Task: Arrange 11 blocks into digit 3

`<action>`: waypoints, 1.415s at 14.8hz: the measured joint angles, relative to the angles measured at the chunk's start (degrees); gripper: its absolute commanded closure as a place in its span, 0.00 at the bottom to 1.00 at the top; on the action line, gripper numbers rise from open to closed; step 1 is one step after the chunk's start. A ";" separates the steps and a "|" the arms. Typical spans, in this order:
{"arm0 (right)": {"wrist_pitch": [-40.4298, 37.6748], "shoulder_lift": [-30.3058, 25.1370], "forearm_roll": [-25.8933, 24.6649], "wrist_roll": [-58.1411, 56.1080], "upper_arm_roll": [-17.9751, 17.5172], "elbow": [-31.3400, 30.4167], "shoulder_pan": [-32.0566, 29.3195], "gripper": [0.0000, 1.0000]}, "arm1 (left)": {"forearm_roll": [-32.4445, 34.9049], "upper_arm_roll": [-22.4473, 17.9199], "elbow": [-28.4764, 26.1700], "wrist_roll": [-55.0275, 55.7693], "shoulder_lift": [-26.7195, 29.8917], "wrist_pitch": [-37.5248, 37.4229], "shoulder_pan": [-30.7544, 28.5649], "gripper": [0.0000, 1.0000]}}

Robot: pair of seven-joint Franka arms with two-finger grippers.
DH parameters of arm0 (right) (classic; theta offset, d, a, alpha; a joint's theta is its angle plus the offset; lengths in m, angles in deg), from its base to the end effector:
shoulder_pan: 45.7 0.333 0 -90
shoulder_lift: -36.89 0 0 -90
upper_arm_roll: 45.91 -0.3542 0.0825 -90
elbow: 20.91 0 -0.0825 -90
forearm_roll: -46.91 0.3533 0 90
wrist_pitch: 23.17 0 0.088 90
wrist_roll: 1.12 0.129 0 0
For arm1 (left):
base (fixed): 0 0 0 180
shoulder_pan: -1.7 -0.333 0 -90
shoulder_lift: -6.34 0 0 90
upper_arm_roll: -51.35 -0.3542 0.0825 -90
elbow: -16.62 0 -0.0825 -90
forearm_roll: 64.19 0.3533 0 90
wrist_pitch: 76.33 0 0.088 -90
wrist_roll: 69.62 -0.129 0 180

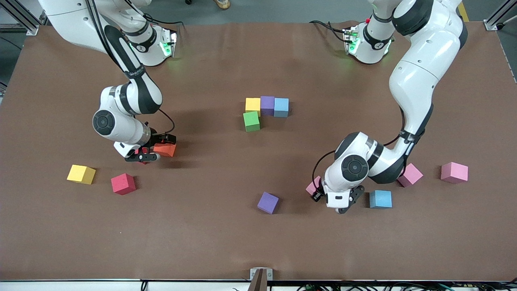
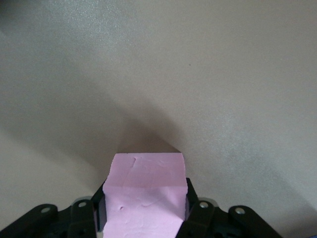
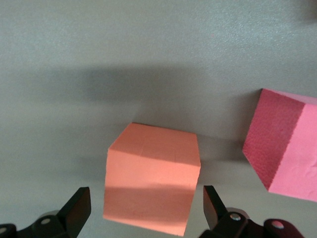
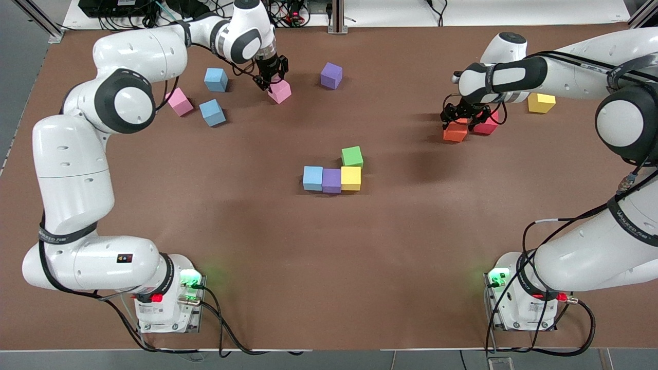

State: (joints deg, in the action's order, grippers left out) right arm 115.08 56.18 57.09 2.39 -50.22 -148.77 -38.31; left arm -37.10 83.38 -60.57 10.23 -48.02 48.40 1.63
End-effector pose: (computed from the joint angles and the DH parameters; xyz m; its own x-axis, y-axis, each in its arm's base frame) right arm 0.5116 0.1095 0.2477 0.9853 0.0082 -0.1705 -0.0108 -0.9939 -0.1102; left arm 0.6895 -0.2756 0.2244 0.7189 0.6934 -0.0490 0.6951 -0.7178 0.0408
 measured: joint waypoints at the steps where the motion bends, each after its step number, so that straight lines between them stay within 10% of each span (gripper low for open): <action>1: 0.62 0.41 0.00 0.60 0.04 0.08 0.00 0.01 | 0.00 0.00 0.01 0.00 0.00 0.00 0.00 0.93; 3: 1.38 1.46 0.00 1.59 0.08 0.46 0.04 0.06 | 0.00 0.00 0.03 0.00 0.00 0.00 0.00 0.93; 9: 1.53 4.21 0.00 3.07 7.04 3.11 6.50 0.70 | 0.00 -0.19 0.30 -0.01 -0.01 0.13 -0.08 0.92; 21: -21.32 7.98 0.02 13.97 8.01 30.83 20.89 0.73 | 0.00 -0.24 1.09 -0.01 1.12 0.17 -0.12 0.92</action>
State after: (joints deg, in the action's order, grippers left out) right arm 93.77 64.16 57.11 16.37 -42.21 -117.94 -17.42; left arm -37.10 83.14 -59.47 10.22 -46.89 48.57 1.51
